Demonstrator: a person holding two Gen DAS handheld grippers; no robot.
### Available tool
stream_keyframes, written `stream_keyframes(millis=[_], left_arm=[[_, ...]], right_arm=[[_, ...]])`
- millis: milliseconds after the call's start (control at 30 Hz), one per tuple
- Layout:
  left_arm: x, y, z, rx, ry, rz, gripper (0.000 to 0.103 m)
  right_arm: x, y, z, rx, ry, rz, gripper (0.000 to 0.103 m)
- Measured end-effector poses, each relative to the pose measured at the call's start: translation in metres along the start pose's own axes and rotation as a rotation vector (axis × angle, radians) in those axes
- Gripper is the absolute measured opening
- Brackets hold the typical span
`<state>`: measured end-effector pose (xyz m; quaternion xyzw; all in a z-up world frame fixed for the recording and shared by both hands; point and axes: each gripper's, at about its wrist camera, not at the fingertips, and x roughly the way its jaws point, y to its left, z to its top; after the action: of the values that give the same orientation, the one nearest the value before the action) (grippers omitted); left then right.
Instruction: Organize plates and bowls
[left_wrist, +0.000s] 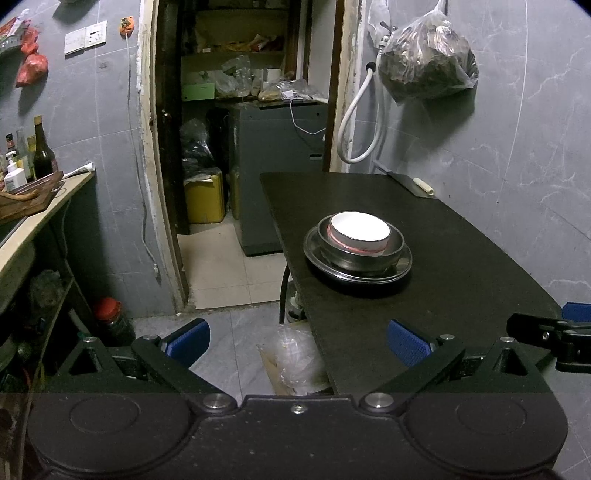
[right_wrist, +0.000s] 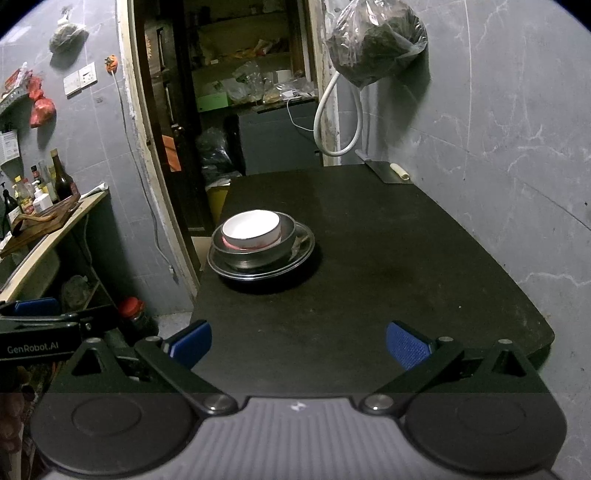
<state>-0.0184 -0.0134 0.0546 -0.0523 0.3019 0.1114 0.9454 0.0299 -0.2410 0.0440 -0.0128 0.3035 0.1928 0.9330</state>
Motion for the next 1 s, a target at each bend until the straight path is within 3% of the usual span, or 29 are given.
stream_keyframes(millis=[1000], left_arm=[[0.019, 0.000, 0.003, 0.034, 0.039, -0.030, 0.102]], right_arm=[[0.006, -0.002, 0.001, 0.013, 0.019, -0.020, 0.103]])
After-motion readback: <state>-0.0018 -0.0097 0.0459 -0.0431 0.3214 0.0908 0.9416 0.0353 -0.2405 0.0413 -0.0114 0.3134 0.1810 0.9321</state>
